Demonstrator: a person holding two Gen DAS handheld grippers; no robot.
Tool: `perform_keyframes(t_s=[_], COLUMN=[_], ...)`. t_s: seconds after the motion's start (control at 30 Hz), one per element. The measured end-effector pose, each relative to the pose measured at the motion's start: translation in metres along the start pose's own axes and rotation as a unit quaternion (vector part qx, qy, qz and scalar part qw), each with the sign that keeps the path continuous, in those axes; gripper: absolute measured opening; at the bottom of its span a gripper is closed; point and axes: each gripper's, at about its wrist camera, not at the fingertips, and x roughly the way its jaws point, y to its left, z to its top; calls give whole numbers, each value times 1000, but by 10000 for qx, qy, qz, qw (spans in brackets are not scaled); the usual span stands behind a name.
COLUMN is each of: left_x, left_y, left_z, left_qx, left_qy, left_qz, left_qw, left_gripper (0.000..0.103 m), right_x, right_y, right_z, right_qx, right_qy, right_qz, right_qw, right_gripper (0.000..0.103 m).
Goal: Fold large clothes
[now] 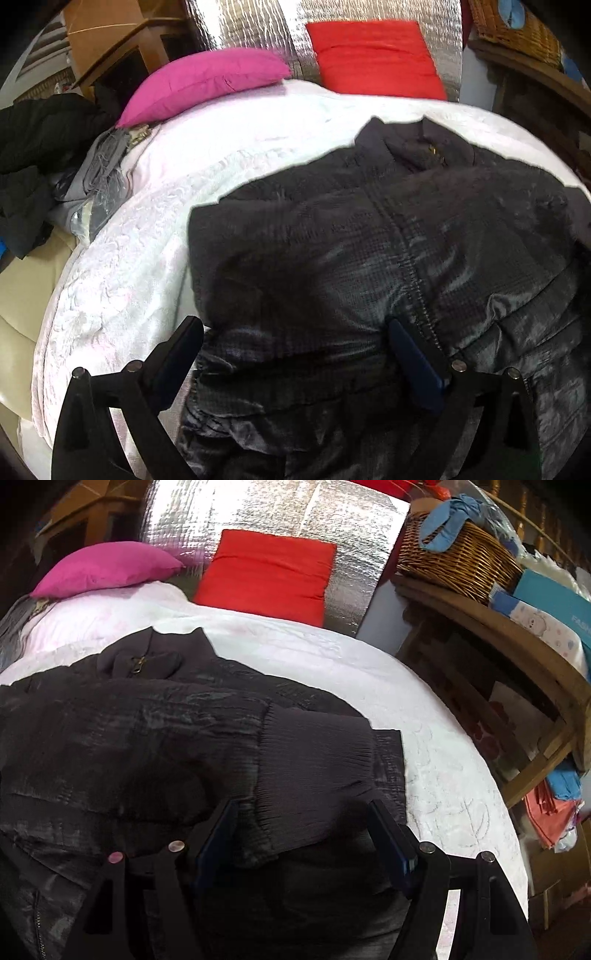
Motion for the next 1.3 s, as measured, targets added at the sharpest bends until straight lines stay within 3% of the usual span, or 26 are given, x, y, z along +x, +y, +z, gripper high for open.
perform_keyframes(t_s=[0.13,0.17,0.27,0.43,0.67,0.83,0.97,1.07,1.3], left_x=[-20,-17,11,8,-20,17,9,-7,-70], left_y=[7,8,5,6,10,-8,-11,1,48], left_z=[2,2,-6,-7,-1,-9,-6,-4,-42], left_qx=[-9,12,123,170,17,413,486,211,-427], left_qy=[-500,-442,211,151,-536,244,104,-40,-708], left_qz=[384,417,352,387,705,686,778,559,456], left_qw=[9980,9982,9991,9990,9961,9965,9957,9982,9955], left_gripper=[100,100,100,100,100,100,100,100,100], right_x=[0,1,3,2,4,4,4,-3,-59], right_y=[9,10,11,15,14,15,15,5,-65], right_z=[-2,-3,-5,-6,-4,-3,-1,2,-18], right_qx=[-127,-126,-103,-187,-195,-201,-286,-203,586], right_qy=[-10,3,7,-29,-27,-25,15,71,-303], right_qz=[-63,-55,-71,-198,-179,-170,-161,30,697], right_qw=[9999,9999,9999,9996,9996,9997,9995,9998,9954], right_gripper=[75,75,75,75,75,75,75,75,76])
